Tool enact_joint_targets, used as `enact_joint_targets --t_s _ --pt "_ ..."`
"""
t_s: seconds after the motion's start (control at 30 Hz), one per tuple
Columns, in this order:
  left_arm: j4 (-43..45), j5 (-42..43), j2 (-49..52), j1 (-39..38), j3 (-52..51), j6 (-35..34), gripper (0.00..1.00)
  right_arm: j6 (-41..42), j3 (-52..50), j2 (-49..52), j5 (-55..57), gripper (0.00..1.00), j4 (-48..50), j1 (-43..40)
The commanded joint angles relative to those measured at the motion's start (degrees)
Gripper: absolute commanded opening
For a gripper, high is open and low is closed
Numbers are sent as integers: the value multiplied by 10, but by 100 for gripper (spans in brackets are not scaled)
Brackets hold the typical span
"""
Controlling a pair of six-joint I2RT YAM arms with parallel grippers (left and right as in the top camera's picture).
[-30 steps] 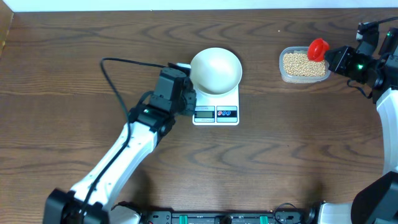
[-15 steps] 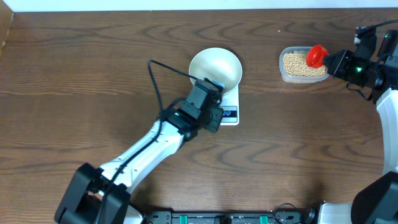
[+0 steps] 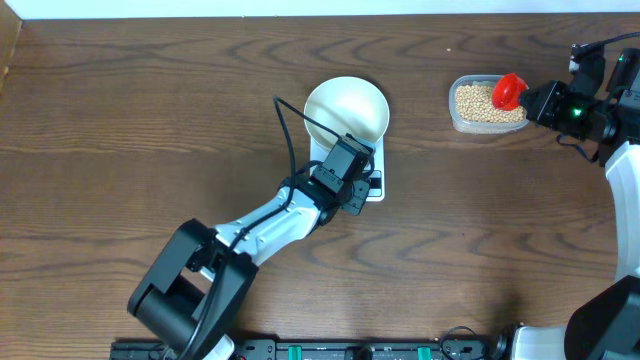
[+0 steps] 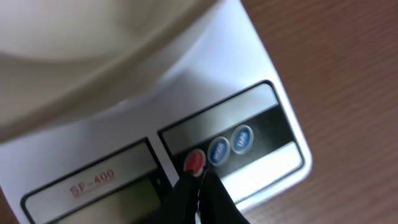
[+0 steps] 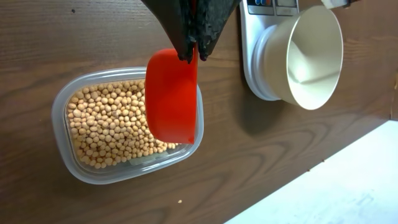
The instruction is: Scoop item into bowl and weigh 50g on scale
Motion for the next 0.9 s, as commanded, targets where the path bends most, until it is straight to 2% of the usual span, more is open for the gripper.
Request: enact_joint_targets --t_s 0.0,0.87 --pt "12 -28 7 3 3 14 7 -9 11 -3 -1 1 -3 -2" --pt "33 -26 38 4 3 20 7 -11 11 -3 -1 1 -6 -2"
